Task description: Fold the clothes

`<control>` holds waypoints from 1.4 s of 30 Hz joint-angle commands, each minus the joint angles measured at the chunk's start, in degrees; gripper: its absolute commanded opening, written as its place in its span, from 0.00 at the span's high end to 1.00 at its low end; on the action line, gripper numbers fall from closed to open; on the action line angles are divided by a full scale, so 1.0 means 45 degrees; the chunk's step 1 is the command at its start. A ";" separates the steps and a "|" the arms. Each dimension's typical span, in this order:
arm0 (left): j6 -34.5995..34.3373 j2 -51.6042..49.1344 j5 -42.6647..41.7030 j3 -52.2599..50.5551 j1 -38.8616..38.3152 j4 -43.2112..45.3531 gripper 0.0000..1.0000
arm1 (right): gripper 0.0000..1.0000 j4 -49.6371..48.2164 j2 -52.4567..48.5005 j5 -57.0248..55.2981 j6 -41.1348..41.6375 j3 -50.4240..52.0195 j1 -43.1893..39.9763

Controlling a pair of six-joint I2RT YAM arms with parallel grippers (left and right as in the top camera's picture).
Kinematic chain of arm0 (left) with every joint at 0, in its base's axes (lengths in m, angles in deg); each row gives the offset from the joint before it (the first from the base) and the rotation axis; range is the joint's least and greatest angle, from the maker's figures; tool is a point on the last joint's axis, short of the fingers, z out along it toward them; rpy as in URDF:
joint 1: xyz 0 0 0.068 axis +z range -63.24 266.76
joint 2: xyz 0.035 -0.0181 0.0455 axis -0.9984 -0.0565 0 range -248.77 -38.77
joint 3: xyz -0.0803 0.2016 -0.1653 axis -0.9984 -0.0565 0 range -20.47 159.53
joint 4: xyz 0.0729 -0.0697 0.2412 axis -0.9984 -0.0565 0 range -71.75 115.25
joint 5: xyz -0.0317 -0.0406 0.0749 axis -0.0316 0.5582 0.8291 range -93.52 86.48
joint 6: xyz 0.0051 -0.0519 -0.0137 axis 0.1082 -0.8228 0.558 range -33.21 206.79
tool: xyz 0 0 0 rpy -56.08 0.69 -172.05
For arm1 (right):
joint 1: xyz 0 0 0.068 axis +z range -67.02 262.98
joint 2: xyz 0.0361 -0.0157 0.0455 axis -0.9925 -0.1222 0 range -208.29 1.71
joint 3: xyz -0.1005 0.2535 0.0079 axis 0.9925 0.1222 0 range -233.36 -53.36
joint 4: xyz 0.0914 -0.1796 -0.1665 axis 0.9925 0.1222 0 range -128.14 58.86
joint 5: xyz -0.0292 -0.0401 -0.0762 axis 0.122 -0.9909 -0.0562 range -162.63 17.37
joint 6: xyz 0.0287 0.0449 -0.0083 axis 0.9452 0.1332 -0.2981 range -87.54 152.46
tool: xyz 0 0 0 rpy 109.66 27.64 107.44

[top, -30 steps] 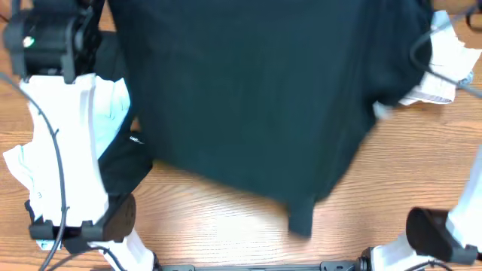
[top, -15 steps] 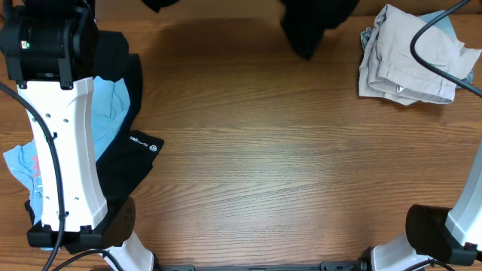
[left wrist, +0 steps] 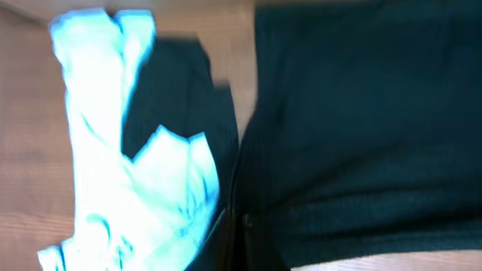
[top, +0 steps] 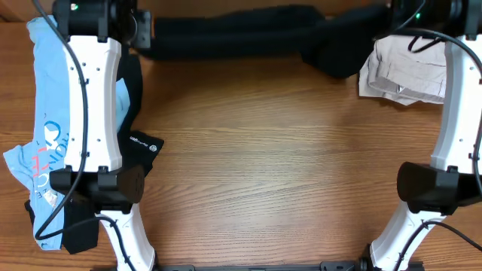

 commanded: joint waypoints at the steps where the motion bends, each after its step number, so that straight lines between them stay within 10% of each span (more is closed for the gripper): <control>1: -0.0845 0.0301 -0.0160 0.0180 0.0083 -0.0991 0.96 | 0.96 0.0821 0.0559 0.0185 0.0738 -0.0243 -0.0102; 13: -0.1175 0.1613 -0.1977 -0.1588 0.0024 -0.2827 0.96 | 0.96 0.3094 0.2127 0.0185 0.1545 0.0656 -0.0097; 29: -0.2832 0.7397 -0.1540 -0.9675 0.0053 -0.2827 0.96 | 0.96 0.1996 0.9957 -0.0160 0.2399 1.3041 -0.0102; 42: -0.4571 0.8942 0.0087 -1.4600 0.0058 -0.0559 0.96 | 0.96 0.0126 1.0700 -0.0151 0.2846 1.6194 -0.0102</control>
